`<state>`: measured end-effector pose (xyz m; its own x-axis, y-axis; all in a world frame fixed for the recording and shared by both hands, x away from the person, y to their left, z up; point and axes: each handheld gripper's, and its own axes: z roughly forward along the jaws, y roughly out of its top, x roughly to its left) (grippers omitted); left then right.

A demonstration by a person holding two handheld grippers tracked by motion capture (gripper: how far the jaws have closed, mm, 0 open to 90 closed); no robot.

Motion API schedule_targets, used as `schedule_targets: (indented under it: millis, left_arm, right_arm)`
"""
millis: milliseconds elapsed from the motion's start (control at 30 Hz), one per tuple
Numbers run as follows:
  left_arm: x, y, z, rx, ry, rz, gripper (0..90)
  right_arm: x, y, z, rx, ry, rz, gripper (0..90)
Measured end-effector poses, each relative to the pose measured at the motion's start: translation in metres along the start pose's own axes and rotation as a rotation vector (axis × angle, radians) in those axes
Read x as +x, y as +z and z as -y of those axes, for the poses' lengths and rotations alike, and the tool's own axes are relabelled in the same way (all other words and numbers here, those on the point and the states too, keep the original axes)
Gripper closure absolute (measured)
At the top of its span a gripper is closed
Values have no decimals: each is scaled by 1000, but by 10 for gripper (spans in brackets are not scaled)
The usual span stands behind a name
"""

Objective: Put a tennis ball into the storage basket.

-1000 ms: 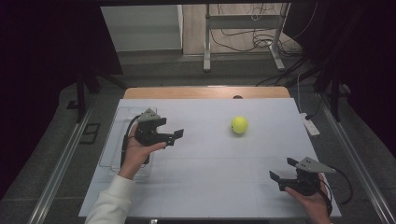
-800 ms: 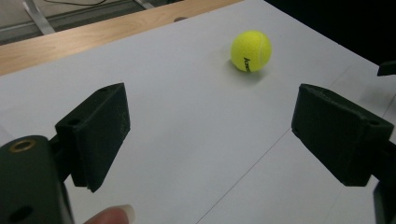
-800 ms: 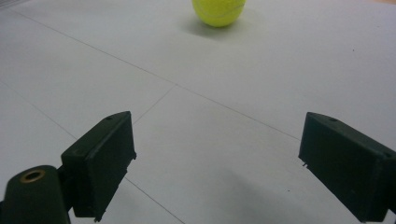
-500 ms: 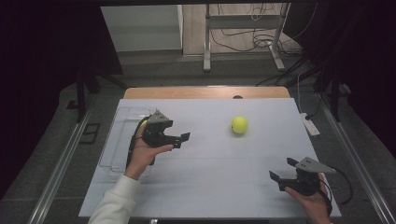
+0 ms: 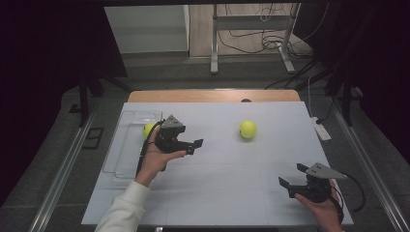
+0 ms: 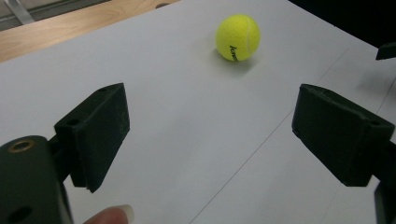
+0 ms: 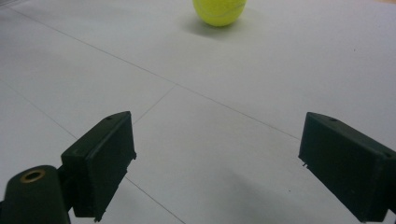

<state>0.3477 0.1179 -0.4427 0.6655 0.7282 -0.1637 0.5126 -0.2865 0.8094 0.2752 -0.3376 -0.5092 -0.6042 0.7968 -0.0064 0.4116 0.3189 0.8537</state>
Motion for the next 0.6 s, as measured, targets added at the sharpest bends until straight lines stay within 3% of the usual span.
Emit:
schedule_targets:
  millis: [600]
  left_arm:
    - [-6, 11, -5, 15, 12, 7, 122]
  right_arm:
    - [1, 1, 0, 3, 0, 0, 106]
